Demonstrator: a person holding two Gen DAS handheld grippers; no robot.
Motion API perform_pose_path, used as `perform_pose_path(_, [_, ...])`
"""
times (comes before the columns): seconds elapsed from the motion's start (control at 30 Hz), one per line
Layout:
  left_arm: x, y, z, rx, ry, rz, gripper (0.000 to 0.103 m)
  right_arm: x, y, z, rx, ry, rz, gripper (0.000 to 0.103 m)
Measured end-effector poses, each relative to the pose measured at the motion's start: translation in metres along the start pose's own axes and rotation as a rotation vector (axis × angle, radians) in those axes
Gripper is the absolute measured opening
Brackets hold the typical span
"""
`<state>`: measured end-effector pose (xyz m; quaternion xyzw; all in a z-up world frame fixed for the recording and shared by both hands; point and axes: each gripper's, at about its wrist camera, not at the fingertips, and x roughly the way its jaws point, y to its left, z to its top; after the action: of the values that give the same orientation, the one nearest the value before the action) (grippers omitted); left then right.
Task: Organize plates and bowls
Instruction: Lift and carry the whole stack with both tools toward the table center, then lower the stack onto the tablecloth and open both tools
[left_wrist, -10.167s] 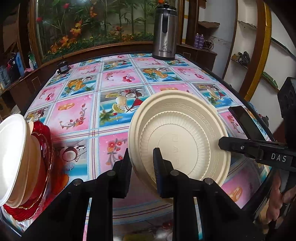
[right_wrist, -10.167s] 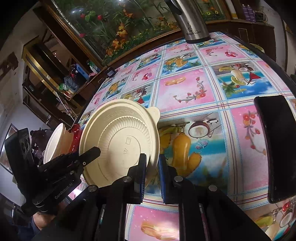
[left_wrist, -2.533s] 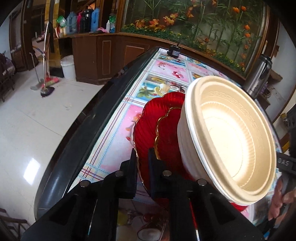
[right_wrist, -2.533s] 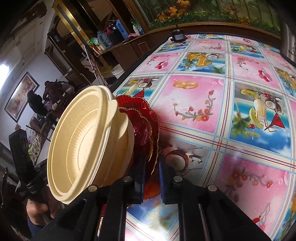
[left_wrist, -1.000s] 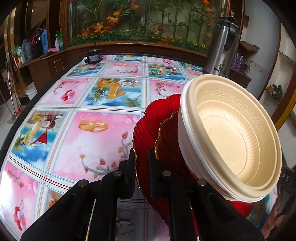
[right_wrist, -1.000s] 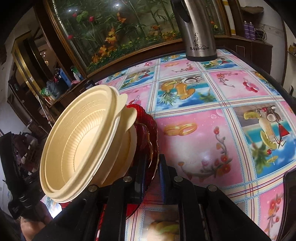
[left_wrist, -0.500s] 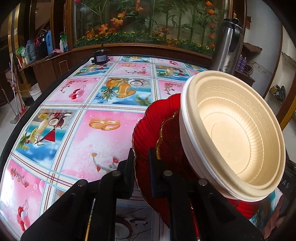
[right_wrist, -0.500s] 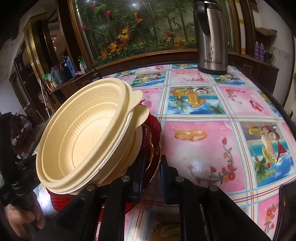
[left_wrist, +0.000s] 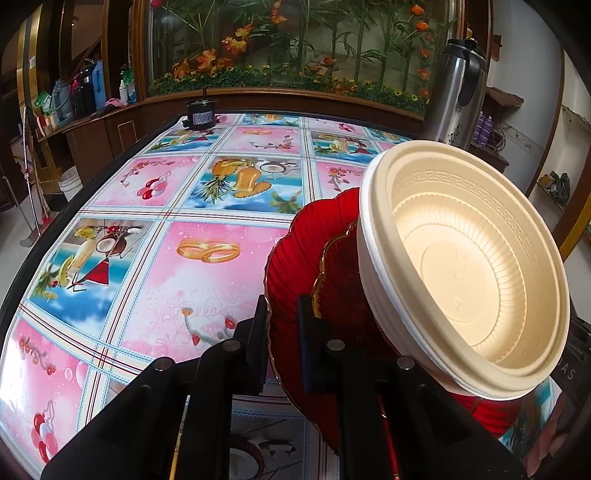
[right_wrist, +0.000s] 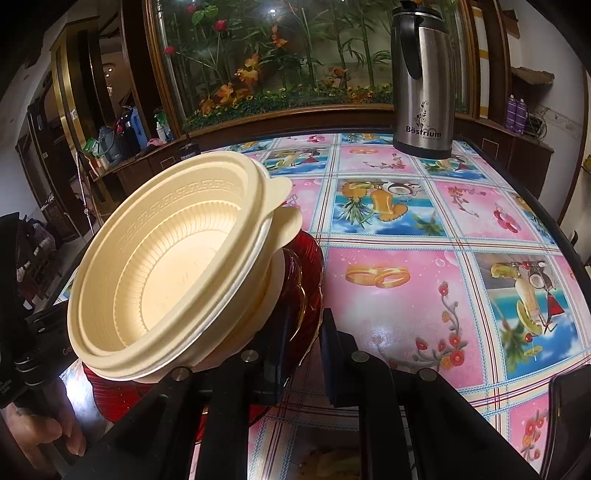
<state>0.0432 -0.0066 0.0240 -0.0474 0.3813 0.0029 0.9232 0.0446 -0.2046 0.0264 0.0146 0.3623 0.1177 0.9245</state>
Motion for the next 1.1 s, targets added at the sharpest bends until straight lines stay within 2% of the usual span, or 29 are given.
perform_pose_path(0.23, [0.000, 0.000, 0.000, 0.002, -0.001, 0.002, 0.011, 0.000, 0.002, 0.000, -0.024, -0.004, -0.020, 0.020])
perform_pose_path(0.53, [-0.001, 0.002, 0.001, -0.005, 0.002, 0.001, 0.012, 0.000, 0.003, 0.000, -0.036, -0.006, -0.030, 0.021])
perform_pose_path(0.6, [-0.001, 0.002, 0.001, -0.004, -0.001, 0.012, 0.017, -0.001, 0.004, 0.000, -0.040, -0.007, -0.031, 0.021])
perform_pose_path(0.8, [-0.004, 0.005, 0.001, -0.011, -0.010, 0.009, 0.020, -0.005, 0.003, -0.001, -0.035, -0.015, -0.028, 0.021])
perform_pose_path(0.83, [-0.006, 0.005, 0.001, -0.010, -0.017, 0.014, 0.022, -0.007, 0.002, -0.001, -0.034, -0.023, -0.031, 0.021])
perform_pose_path(0.9, [-0.006, 0.007, 0.001, -0.011, -0.018, 0.037, 0.036, -0.012, 0.001, 0.001, -0.030, -0.044, -0.037, 0.024])
perform_pose_path(1.0, [-0.012, 0.020, -0.003, -0.065, -0.009, 0.029, 0.052, -0.021, 0.001, 0.002, -0.029, -0.080, -0.050, 0.029])
perform_pose_path(1.1, [-0.024, 0.024, -0.009, -0.066, -0.019, 0.054, 0.055, -0.025, -0.001, 0.003, -0.023, -0.094, -0.055, 0.035])
